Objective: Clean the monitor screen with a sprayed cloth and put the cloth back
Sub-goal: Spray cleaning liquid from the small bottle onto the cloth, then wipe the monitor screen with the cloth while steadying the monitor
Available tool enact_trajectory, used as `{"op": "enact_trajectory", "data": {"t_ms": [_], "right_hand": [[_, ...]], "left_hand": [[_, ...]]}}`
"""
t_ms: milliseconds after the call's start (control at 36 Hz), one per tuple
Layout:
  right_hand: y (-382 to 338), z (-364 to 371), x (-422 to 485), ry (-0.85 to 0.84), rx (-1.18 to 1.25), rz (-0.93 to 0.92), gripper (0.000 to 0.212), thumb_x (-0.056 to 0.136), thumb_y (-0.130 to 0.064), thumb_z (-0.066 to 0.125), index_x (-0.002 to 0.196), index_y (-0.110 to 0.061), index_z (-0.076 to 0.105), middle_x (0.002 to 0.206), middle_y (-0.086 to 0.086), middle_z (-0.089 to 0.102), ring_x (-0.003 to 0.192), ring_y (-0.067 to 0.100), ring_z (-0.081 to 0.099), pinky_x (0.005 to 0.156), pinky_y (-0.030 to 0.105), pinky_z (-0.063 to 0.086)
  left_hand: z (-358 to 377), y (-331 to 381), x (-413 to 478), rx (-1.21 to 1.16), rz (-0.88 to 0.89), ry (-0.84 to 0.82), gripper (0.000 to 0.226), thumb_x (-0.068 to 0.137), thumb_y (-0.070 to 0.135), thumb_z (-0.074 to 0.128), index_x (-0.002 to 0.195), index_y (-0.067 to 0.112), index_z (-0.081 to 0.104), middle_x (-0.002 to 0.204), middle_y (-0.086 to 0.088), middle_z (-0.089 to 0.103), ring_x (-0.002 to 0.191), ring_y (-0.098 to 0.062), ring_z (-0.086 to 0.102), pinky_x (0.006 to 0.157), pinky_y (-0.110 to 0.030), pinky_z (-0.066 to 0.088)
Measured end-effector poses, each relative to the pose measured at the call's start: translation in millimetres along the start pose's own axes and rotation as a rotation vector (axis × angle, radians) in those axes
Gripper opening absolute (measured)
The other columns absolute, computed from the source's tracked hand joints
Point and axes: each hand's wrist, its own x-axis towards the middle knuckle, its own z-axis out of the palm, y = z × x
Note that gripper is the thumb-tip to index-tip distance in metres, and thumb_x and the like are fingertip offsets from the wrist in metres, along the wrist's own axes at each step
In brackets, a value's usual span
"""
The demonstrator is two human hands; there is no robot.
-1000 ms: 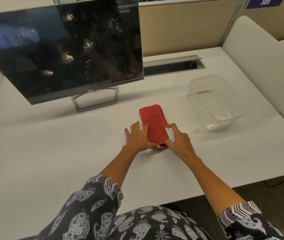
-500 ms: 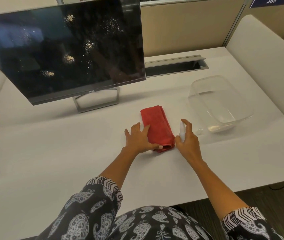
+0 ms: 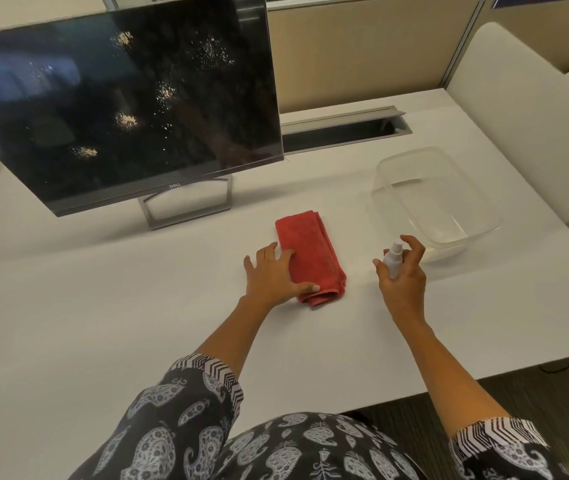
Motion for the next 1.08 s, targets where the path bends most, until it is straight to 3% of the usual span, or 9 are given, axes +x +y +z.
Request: {"op": "enact_trajectory", "data": {"t_ms": [167,278,361,500,583,722,833,972,1083], "right_hand": [[2,-4,-2,0.019,0.010,-0.008,0.063,0.087,-0.009,0.073,0.135,-0.021,0.033,0.113,0.015,0.065,0.101,0.024,0.064,0.080,0.021,0.048],[0,-6,-3,0.028,0.015,-0.026,0.064,0.087,-0.011,0.073,0.137,-0.018,0.034,0.116,0.012,0.065,0.098,0.021,0.062,0.075,0.000,0.043],[-5,-7,-2,0.033,0.029,-0.043,0.064,0.087,-0.011,0.074,0.137,-0.015,0.035,0.121,0.010,0.063,0.100,0.016,0.059,0.074,-0.004,0.041],[-14,-9,1,0.055,0.059,-0.050,0.064,0.086,-0.013,0.075,0.136,-0.019,0.035,0.128,0.006,0.060,0.113,0.012,0.055,0.088,0.007,0.041],[-24,-11,3,0.130,0.066,-0.113,0.060,0.085,-0.012,0.075,0.134,-0.015,0.040,0.132,0.006,0.056,0.122,0.012,0.049,0.104,0.029,0.045],[-57,-3,0,0.343,0.032,-0.322,0.046,0.087,-0.016,0.074,0.126,-0.014,0.050,0.124,0.007,0.056,0.117,0.024,0.042,0.100,0.035,0.040],[-81,21,-8,0.091,0.050,-0.385,0.031,0.091,-0.015,0.068,0.120,-0.013,0.056,0.117,0.003,0.059,0.109,0.021,0.048,0.091,0.029,0.045],[-67,64,7,-0.315,-0.273,-0.009,0.044,0.093,-0.031,0.062,0.132,-0.013,0.049,0.134,0.013,0.048,0.123,0.029,0.039,0.102,0.043,0.040],[-50,75,17,-0.463,-0.521,0.152,0.058,0.094,-0.042,0.057,0.139,-0.009,0.039,0.139,0.018,0.043,0.128,0.036,0.037,0.101,0.046,0.038]], "left_hand": [[5,0,-2,0.045,0.008,0.004,0.104,0.064,0.087,0.053,0.149,0.035,0.024,0.160,-0.008,0.016,0.147,-0.027,0.014,0.116,-0.060,0.008],[12,1,-6,0.060,0.003,0.000,0.102,0.069,0.088,0.044,0.152,0.034,0.017,0.161,-0.008,0.015,0.147,-0.027,0.013,0.116,-0.060,0.007],[16,2,-9,0.041,-0.006,0.016,0.097,0.074,0.087,0.037,0.153,0.035,0.015,0.161,-0.009,0.016,0.147,-0.027,0.013,0.116,-0.060,0.008],[20,4,-10,0.007,-0.027,0.054,0.087,0.081,0.083,0.029,0.153,0.035,0.017,0.160,-0.008,0.019,0.147,-0.026,0.015,0.116,-0.059,0.009],[22,4,-9,-0.018,-0.037,0.069,0.081,0.085,0.079,0.029,0.152,0.035,0.019,0.160,-0.007,0.020,0.147,-0.025,0.015,0.117,-0.059,0.008],[26,5,-9,-0.006,-0.056,0.082,0.072,0.091,0.069,0.034,0.153,0.035,0.019,0.160,-0.009,0.018,0.147,-0.027,0.013,0.117,-0.058,0.007],[28,9,-11,-0.002,-0.072,0.104,0.070,0.093,0.066,0.035,0.152,0.034,0.019,0.159,-0.010,0.019,0.147,-0.027,0.014,0.116,-0.057,0.007],[25,9,-15,0.023,-0.079,0.121,0.068,0.094,0.063,0.038,0.153,0.032,0.023,0.159,-0.010,0.019,0.147,-0.027,0.014,0.116,-0.057,0.007],[25,12,-18,0.031,-0.050,0.102,0.068,0.093,0.064,0.039,0.151,0.032,0.027,0.159,-0.010,0.019,0.148,-0.026,0.013,0.117,-0.057,0.007]]}}
